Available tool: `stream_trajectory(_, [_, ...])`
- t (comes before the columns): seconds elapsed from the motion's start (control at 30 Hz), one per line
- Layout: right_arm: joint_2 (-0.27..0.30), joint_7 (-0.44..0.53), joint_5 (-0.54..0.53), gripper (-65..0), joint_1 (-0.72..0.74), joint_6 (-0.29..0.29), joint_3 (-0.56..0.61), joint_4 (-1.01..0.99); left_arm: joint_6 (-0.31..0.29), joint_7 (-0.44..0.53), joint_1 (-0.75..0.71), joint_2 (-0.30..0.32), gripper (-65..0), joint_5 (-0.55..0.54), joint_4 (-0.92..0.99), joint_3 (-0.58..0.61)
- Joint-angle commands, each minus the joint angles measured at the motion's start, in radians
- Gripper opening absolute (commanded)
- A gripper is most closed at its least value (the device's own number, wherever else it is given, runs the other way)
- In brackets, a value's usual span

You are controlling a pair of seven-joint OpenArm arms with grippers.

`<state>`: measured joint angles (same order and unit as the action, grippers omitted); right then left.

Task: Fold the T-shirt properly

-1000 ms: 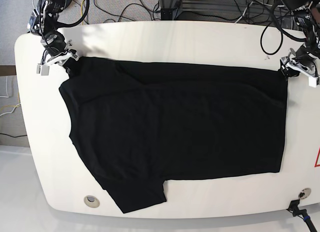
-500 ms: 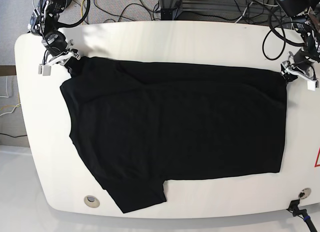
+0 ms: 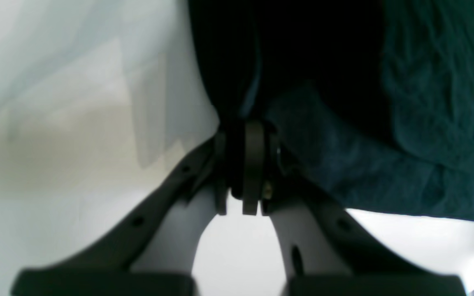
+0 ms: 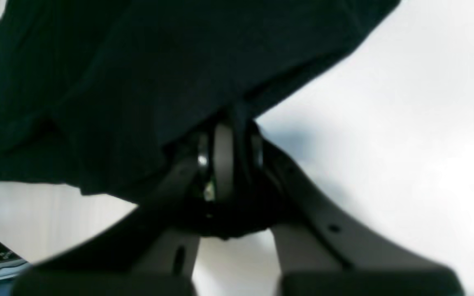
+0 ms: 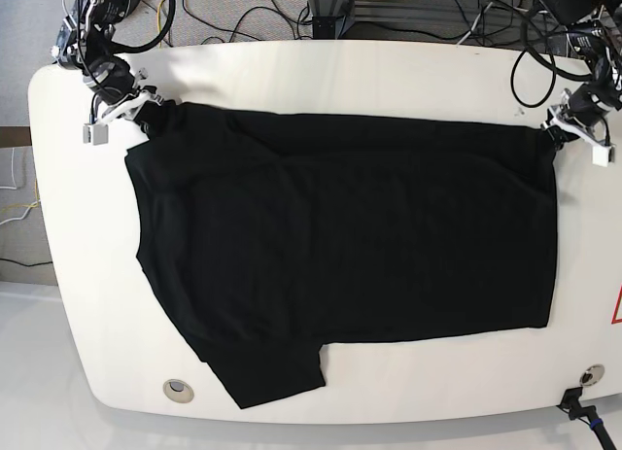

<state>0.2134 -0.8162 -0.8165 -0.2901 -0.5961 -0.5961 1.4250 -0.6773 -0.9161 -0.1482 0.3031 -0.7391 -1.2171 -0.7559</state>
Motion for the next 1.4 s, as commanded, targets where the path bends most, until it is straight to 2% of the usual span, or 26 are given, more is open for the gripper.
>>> stream_trajectory(0.0, [0.026, -0.066, 0.016, -65.0, -0.045, 0.006, -0.005, 0.062, -0.006, -0.002, -0.031, 0.021, -65.0, -0.035, -0.061, -0.012])
stream_trajectory(0.27, [0.098, -0.084, -0.02, -65.0, -0.164, -0.008, -0.017, 0.146, -0.006, -0.016, -0.183, 0.028, -65.0, -0.068, -0.222, -0.018])
stream_trajectory(0.3, [0.085, -0.084, -0.012, -65.0, -0.157, -0.039, -0.011, 0.145, 0.008, -0.02, -0.182, 0.016, -65.0, -0.047, -0.189, -0.02])
stream_trajectory(0.63, [0.096, -0.088, -0.015, -65.0, -0.17, -0.043, -0.015, 0.165, 0.002, -0.013, -0.201, 0.014, -65.0, -0.06, -0.191, -0.035])
stream_trajectory(0.83, [0.095, -0.09, 0.0, -65.0, -0.165, -0.044, -0.007, 0.184, -0.018, -0.086, -0.194, 0.015, -65.0, -0.067, -0.189, -0.038])
stream_trajectory(0.9, [0.097, -0.088, 0.009, -65.0, -0.165, -0.052, -0.008, 0.191, -0.021, -0.089, -0.193, 0.017, -53.1, -0.064, -0.192, -0.033])
stream_trajectory(0.93, [0.097, -0.083, 0.009, -58.3, -0.163, -0.053, -0.007, 0.19, -0.021, -0.077, -0.193, 0.018, -45.6, -0.062, -0.19, -0.034])
stream_trajectory(1.0, [0.097, -0.073, 0.014, -45.3, -0.165, -0.057, -0.01, 0.194, -0.021, -0.057, -0.195, 0.017, -35.6, -0.063, -0.195, -0.03])
stream_trajectory(1.03, [0.098, -0.073, 0.01, -43.0, -0.165, -0.056, -0.012, 0.194, -0.021, -0.05, -0.194, 0.018, -33.9, -0.067, -0.196, -0.03])
stream_trajectory(1.13, [0.104, -0.085, 0.007, -40.5, -0.165, -0.056, -0.015, 0.201, -0.021, -0.053, -0.191, 0.022, -35.1, -0.07, -0.199, -0.03])
stream_trajectory(1.27, [0.106, -0.088, -0.001, -39.8, -0.167, -0.055, -0.028, 0.211, -0.021, -0.055, -0.194, 0.025, -35.3, -0.075, -0.206, -0.041])
stream_trajectory(1.3, [0.102, -0.099, 0.029, -40.8, -0.172, -0.055, -0.011, 0.2, -0.021, -0.09, -0.19, 0.023, -34.6, -0.04, -0.19, -0.04])
stream_trajectory(1.37, [0.101, -0.095, 0.028, -40.8, -0.17, -0.053, -0.008, 0.211, -0.021, -0.091, -0.182, 0.025, -34.3, -0.037, -0.189, -0.043])
